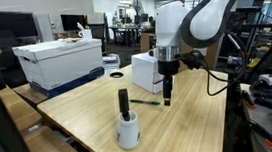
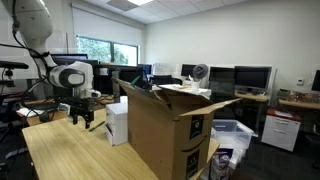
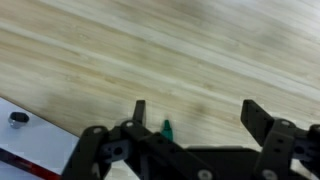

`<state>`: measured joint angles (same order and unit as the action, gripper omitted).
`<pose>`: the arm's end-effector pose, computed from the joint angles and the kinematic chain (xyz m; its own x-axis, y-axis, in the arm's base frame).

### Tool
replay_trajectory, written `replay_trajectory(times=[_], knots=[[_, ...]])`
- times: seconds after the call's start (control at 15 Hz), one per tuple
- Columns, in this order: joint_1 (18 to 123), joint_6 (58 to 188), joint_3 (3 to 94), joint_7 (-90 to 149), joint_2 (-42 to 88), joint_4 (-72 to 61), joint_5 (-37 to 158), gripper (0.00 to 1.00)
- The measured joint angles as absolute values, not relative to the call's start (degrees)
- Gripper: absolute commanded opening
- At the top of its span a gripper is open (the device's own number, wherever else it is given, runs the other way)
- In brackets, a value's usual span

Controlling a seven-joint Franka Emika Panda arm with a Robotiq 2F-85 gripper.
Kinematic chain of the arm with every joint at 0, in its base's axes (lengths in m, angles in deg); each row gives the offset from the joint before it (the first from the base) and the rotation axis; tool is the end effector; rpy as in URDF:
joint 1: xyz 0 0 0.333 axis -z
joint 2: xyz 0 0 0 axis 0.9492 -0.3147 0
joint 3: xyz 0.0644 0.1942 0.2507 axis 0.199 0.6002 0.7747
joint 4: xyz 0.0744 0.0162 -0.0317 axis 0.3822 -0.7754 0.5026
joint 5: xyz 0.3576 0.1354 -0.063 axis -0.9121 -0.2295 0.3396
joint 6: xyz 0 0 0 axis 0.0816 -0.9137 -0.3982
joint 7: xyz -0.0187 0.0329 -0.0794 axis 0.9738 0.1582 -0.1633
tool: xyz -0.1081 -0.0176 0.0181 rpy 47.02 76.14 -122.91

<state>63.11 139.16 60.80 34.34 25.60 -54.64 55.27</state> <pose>0.4501 0.1368 0.2032 0.9627 0.2600 -0.0756 0.2568 -0.9652 -0.0491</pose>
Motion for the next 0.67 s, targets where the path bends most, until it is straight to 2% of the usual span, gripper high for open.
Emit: replay_trajectory(times=[0.2,0.33,0.53,0.6,0.67], knots=[[63.1,139.2,60.5,34.3,21.8,-51.0,57.4,0.97],[63.1,139.2,60.0,34.3,19.5,-48.6,58.5,0.93],[63.1,139.2,59.2,34.3,16.7,-45.9,59.2,0.82],[63.2,139.2,58.9,34.3,16.0,-45.3,59.2,0.83],[63.2,139.2,58.7,34.3,15.4,-44.8,59.2,0.76]])
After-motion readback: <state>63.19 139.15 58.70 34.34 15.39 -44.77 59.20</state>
